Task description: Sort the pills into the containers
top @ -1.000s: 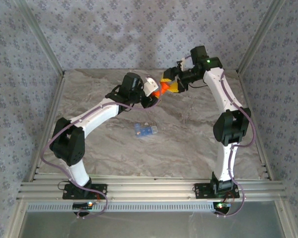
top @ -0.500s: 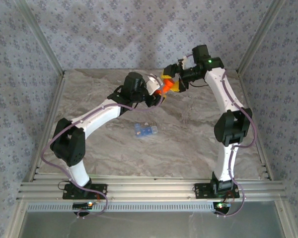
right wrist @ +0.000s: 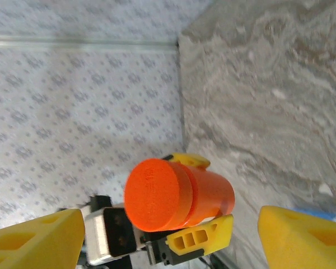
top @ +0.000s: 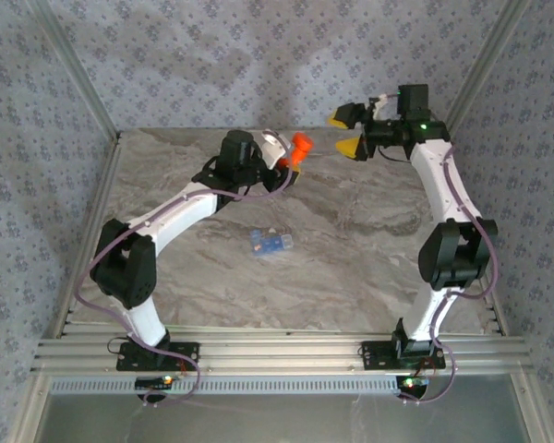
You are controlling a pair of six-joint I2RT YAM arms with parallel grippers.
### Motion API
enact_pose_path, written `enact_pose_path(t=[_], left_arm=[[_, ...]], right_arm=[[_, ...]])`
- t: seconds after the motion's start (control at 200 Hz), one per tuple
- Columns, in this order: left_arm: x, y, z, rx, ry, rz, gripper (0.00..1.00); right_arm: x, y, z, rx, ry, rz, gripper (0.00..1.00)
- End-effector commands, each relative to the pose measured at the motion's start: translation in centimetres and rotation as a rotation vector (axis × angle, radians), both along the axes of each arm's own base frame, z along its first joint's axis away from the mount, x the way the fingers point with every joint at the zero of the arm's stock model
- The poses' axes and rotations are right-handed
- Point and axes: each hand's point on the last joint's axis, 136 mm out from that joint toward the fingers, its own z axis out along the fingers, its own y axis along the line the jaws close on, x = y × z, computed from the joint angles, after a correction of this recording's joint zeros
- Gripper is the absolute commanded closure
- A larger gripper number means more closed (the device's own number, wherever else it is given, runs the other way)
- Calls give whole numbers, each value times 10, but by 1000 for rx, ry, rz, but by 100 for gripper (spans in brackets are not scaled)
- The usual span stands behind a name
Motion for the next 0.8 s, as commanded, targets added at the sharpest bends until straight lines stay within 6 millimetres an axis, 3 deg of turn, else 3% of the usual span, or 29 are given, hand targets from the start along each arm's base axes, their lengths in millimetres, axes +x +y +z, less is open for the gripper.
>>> enact_pose_path(t=[0.0,0.245,0.39,0.595,0.795], left_arm=[[-7,4,47,-114,-60,-15,100],[-5,14,70,-238,1,-33,100],[-12,10,83,-271,52,-97,100],[-20,1,83,-260,127,-174,100],[-24,-4,82,-252,164,-214,100]], right_arm=[[5,-5,33,48,-98,-31,18],[4,-4,42,-35,-245,-17,21],[0,4,50,-110,-375,44,21],[-7,26,62,-147,-504,133,19],[-9,45,62,-189,-542,179,18]])
